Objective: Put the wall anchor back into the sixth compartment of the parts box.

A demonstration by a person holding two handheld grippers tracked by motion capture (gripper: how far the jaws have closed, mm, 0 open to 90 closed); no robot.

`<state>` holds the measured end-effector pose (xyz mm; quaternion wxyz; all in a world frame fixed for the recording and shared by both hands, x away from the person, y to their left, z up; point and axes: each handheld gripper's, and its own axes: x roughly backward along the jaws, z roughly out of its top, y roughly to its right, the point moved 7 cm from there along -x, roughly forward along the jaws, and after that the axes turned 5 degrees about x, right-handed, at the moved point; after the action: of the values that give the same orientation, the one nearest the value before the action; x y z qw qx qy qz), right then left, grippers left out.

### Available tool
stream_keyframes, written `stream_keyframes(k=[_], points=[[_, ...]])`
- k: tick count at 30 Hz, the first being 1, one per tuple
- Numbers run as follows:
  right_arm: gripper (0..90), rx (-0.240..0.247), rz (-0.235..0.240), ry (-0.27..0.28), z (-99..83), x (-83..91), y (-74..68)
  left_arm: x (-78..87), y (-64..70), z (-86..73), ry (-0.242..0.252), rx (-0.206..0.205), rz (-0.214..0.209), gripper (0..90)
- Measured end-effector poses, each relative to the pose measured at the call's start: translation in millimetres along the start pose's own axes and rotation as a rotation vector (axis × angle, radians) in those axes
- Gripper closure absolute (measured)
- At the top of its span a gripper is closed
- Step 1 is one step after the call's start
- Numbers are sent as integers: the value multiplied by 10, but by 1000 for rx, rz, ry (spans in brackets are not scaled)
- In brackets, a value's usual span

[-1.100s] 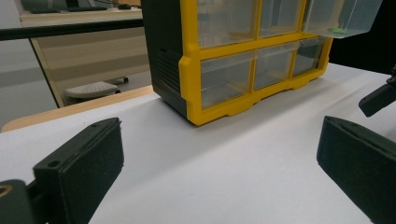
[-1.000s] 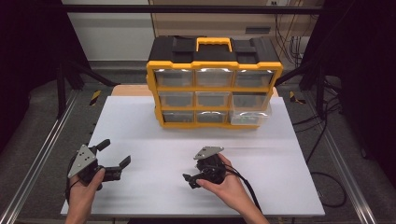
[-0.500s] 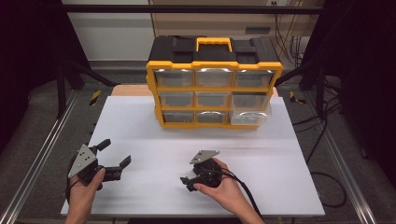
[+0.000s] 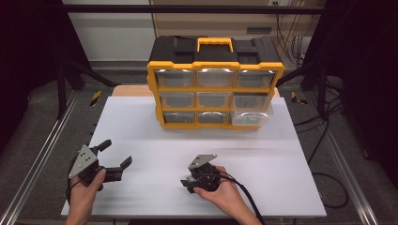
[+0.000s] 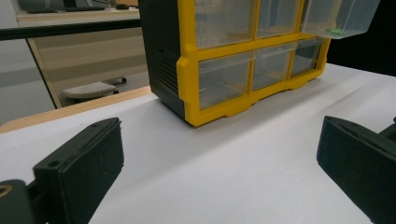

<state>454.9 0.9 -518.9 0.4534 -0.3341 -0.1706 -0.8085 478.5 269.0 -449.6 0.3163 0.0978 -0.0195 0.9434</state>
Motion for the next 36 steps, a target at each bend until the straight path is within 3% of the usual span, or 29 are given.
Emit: stream_keyframes(k=[9, 19, 36], points=[[653, -7, -12, -39, -84, -41, 9, -5, -8, -2, 0, 0, -1, 7], [713, -11, -20, -34, -90, -64, 26, -6, 1, -4, -3, -1, 1, 8], [842, 28, -38, -38, -113, -103, 42, -18, 18, -9, -8, -4, -5, 7]])
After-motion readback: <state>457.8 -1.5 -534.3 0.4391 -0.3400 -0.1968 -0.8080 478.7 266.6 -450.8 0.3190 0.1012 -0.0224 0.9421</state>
